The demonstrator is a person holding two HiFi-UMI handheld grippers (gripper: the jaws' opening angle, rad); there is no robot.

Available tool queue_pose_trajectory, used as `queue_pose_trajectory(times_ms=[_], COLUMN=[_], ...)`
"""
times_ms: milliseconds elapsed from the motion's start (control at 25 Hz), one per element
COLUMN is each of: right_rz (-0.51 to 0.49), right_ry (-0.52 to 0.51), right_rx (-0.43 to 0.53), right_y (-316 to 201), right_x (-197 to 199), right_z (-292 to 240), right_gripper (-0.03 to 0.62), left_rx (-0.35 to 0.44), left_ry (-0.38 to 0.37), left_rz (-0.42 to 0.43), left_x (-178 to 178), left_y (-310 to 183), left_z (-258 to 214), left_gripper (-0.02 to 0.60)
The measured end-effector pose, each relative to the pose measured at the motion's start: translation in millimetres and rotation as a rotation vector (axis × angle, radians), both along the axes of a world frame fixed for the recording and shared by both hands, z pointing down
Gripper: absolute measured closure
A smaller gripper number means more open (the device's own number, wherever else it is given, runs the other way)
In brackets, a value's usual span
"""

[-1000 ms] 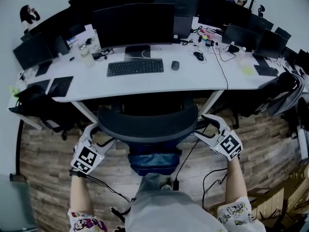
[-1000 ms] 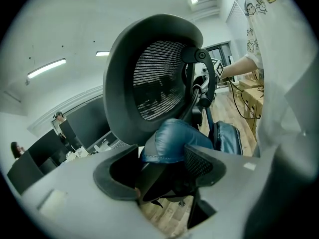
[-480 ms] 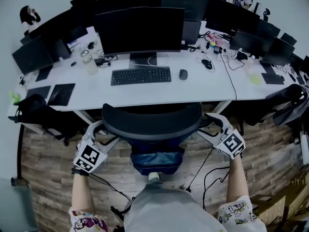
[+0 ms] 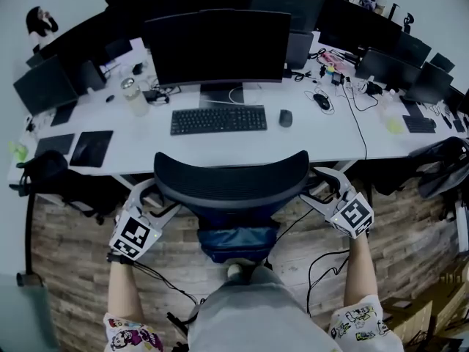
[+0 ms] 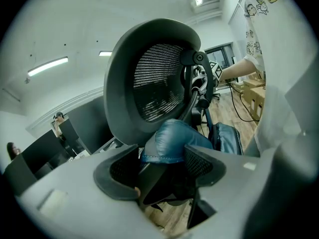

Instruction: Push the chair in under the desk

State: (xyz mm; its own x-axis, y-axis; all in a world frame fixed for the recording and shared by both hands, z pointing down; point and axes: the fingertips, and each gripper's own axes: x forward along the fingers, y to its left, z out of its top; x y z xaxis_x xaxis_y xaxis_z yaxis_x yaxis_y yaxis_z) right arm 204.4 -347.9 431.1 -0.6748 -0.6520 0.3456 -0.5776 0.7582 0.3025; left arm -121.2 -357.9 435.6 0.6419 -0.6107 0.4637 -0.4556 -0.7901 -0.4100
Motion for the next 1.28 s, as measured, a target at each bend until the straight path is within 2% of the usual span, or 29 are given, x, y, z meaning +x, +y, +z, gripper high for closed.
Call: queue_pose_trajectory(times_ms=[840,1280], right_rz=[-0.041,-0.037], right_ry=[0.016,0.016], right_rx=[-0.007,-0.010], right_y=[-60.4,-69.8], right_x=[-21.2,-29.5], right_z=[0.2,-0.9], right_gripper=[0.307,0.306], left_rx=[-0.010,0.010], left_ry=[-0.006,0.012], left_rz=[-0.079,-0.044], left_x=[-20.8,-29.0], left_y=[-52.6,-62.4], left_z=[2.3,0.4], left_gripper=[0.282,0.282])
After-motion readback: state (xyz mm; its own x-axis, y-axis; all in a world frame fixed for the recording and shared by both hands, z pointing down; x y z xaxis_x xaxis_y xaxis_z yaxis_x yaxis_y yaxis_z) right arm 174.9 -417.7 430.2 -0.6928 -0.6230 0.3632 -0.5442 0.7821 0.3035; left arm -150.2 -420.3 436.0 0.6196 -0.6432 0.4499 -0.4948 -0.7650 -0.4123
